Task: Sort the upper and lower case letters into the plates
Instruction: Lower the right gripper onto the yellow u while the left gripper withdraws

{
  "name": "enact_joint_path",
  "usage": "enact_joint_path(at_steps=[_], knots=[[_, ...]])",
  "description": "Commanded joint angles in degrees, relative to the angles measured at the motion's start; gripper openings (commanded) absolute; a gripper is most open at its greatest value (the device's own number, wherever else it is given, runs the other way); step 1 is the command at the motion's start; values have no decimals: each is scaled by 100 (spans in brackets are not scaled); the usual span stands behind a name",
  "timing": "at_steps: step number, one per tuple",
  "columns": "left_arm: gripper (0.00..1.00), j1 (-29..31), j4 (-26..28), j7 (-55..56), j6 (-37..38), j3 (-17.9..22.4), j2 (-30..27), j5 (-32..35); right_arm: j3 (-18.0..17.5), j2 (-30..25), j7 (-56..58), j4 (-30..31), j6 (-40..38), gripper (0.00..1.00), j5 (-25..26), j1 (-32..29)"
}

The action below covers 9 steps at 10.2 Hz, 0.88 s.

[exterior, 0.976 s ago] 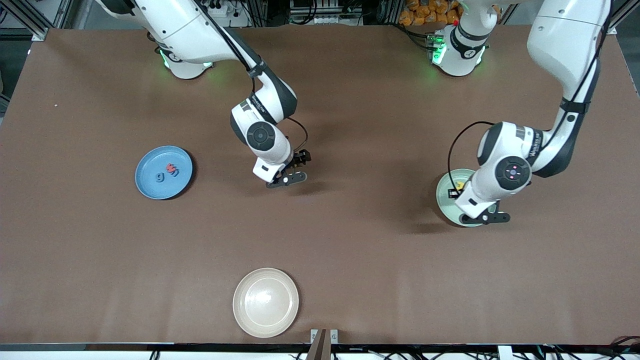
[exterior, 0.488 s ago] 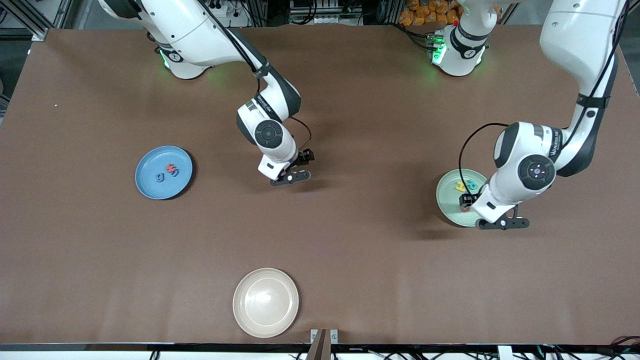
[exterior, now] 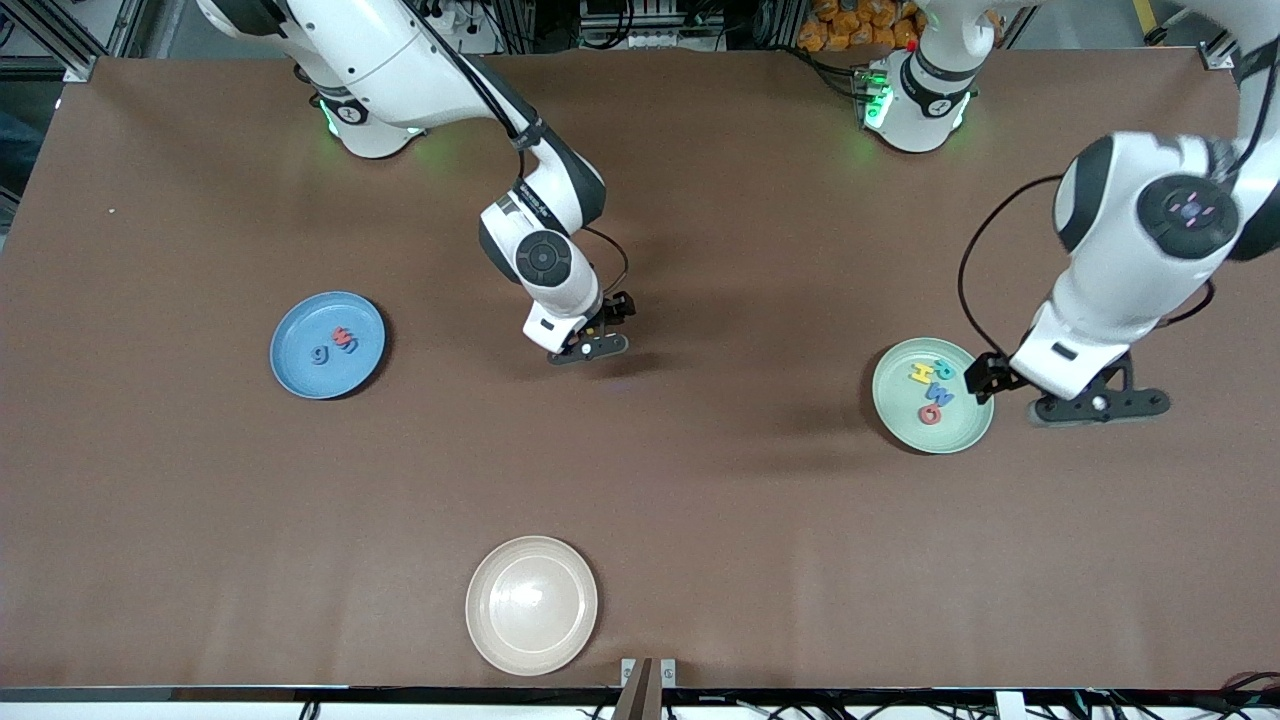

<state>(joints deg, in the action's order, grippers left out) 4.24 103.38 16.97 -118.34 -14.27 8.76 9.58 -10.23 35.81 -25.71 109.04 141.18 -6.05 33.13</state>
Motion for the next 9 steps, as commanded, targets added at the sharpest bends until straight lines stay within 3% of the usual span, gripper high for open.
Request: enact_joint_path(at_steps=[1, 3, 6, 9], knots=[[100, 6, -615, -133, 923, 3, -155, -587, -50, -118, -233, 249, 85, 100, 95, 27], [100, 24, -1046, -142, 1556, 73, -304, -606, -50, -109, -233, 250, 103, 99, 279, 9], [100, 24, -1794, -133, 2586, 196, -331, -869, -50, -118, -233, 320, 94, 78, 315, 0], [100, -11, -1857, -150, 2685, 530, -585, -853, -50, -118, -233, 373, 103, 69, 464, -26]])
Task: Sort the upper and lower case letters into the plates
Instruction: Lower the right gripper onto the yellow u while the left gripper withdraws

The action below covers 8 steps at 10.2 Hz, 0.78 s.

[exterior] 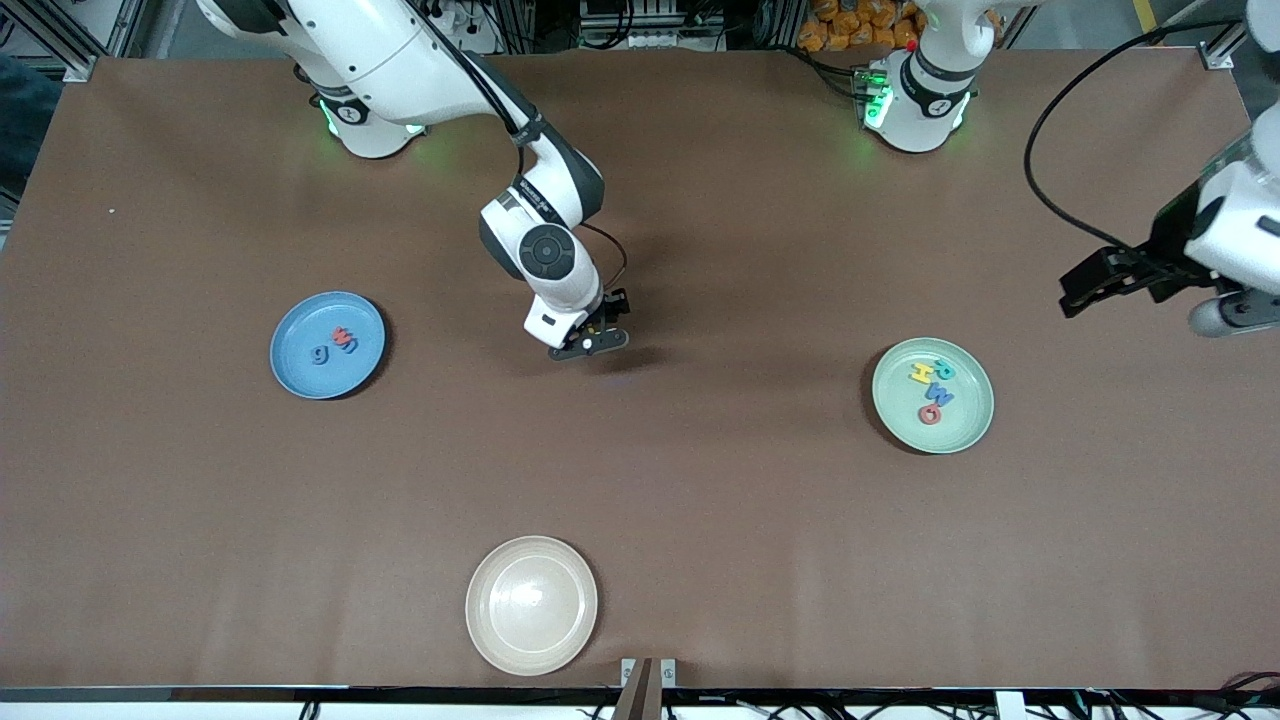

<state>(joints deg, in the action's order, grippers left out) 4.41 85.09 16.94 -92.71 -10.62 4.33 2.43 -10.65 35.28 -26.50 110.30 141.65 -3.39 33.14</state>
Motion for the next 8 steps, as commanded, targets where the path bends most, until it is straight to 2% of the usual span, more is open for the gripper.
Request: enact_joint_path(at_steps=[1, 4, 6, 8], knots=[[100, -45, -19, -286, 122, 305, -160, -147, -7, -65, -154, 247, 55, 66, 198, -44], [100, -28, -19, -964, 262, 605, -266, -217, -7, -65, -154, 238, 125, 58, 198, -53], [100, -46, -19, -999, 315, 623, -266, -156, -7, -56, -154, 238, 161, 51, 207, -106], [100, -89, -10, -991, 324, 623, -292, -173, -7, -56, -154, 220, 170, 49, 198, -132]])
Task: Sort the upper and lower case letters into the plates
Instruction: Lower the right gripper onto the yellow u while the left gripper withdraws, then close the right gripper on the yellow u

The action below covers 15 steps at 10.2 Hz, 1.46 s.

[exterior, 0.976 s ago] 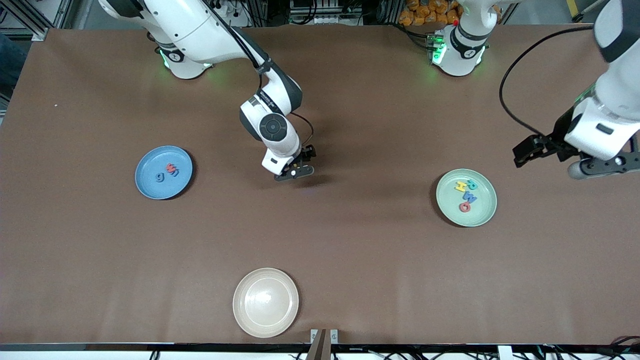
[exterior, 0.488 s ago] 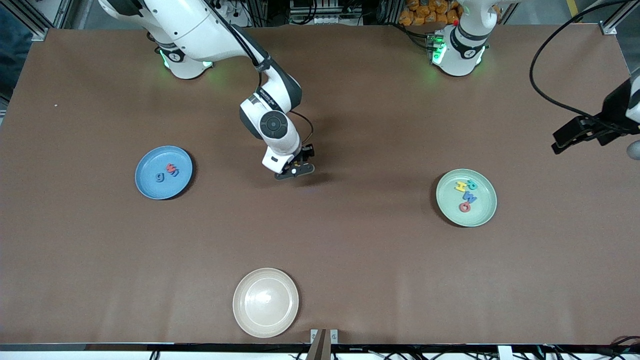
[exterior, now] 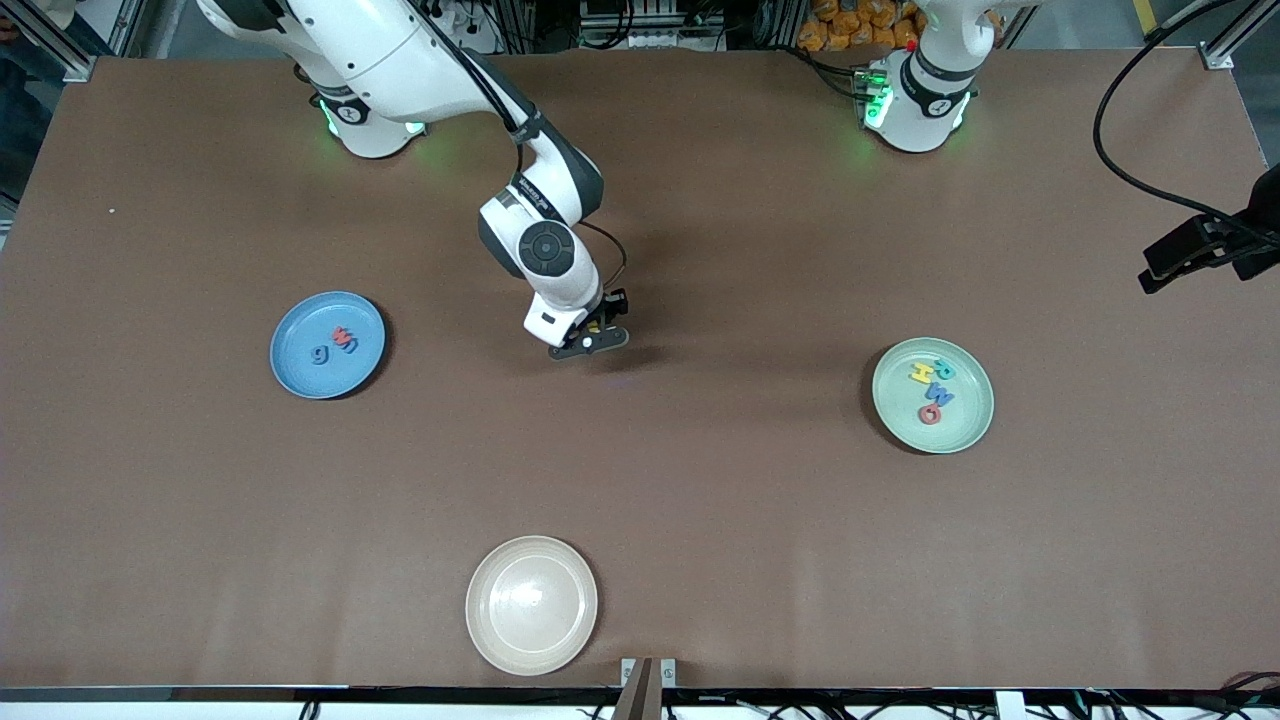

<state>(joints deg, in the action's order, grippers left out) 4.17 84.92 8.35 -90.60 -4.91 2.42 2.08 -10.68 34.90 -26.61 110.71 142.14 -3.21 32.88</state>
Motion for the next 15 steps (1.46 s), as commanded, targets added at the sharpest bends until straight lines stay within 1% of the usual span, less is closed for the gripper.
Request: enact_joint_path(at_steps=[1, 2, 3, 8, 10, 12, 13, 14, 15], knots=[[100, -179, -2, -132, 113, 77, -136, -155, -5, -18, -134, 162, 121, 47, 180, -115], [100, -337, -2, -114, 113, 173, -136, -129, -5, -18, -134, 162, 130, 46, 180, -115], [100, -390, -2, -123, 113, 209, -136, -129, -5, -18, -126, 153, 130, 42, 180, -115], [100, -488, -2, -105, 131, 209, -136, -120, -14, -79, -99, 135, 121, 15, 180, -168], [100, -488, 24, -44, 139, 209, -171, -111, -22, -97, -151, 109, 112, 9, 171, -186], [100, -470, 24, -52, 139, 183, -180, -111, -110, -158, -405, 4, 7, 1, 118, -221], [100, -435, 24, -70, 139, 166, -180, -111, -154, -168, -502, -179, -306, 0, 118, -264], [100, -435, 33, -61, 139, 157, -180, -111, -198, -185, -564, -451, -927, 0, 118, -343], [100, -487, 42, -70, 139, 200, -189, -120, -242, -246, -565, -610, -1264, 0, 118, -457]])
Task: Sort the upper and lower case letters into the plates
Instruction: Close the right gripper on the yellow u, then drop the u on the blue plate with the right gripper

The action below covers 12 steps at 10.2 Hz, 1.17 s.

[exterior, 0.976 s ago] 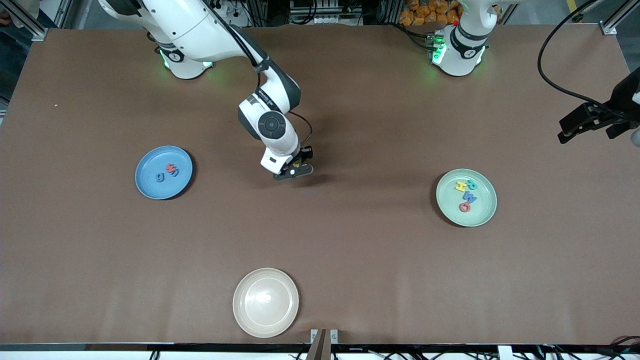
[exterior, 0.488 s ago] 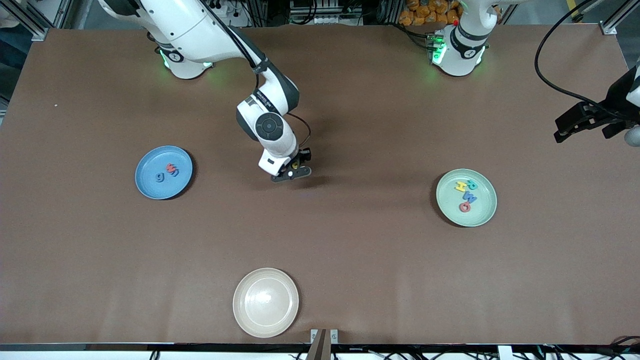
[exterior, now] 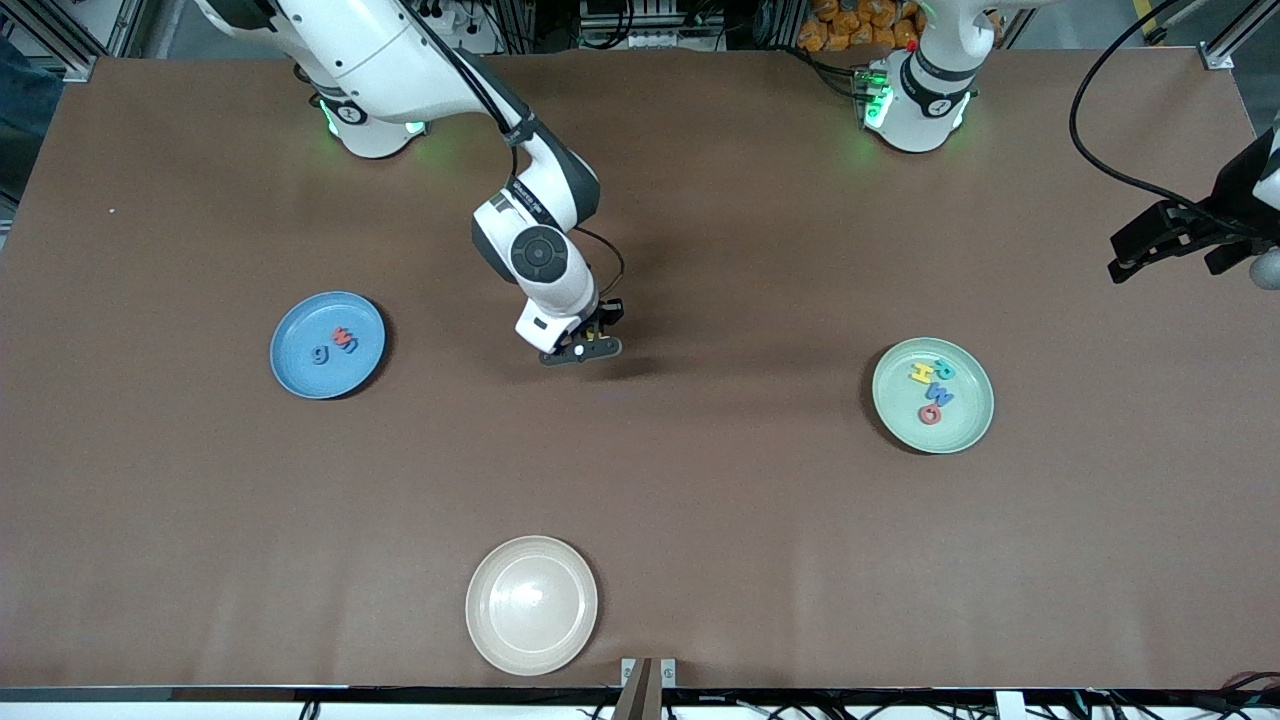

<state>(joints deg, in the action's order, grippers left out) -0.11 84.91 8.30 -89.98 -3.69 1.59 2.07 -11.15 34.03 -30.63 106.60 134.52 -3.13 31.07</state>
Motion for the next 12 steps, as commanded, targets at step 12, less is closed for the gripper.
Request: enact_joint_path(at_steps=[12], knots=[[100, 54, 8, -66, 104, 370, -132, -198, 945, -1286, 3104, 273, -2975, 0, -66, -3098]])
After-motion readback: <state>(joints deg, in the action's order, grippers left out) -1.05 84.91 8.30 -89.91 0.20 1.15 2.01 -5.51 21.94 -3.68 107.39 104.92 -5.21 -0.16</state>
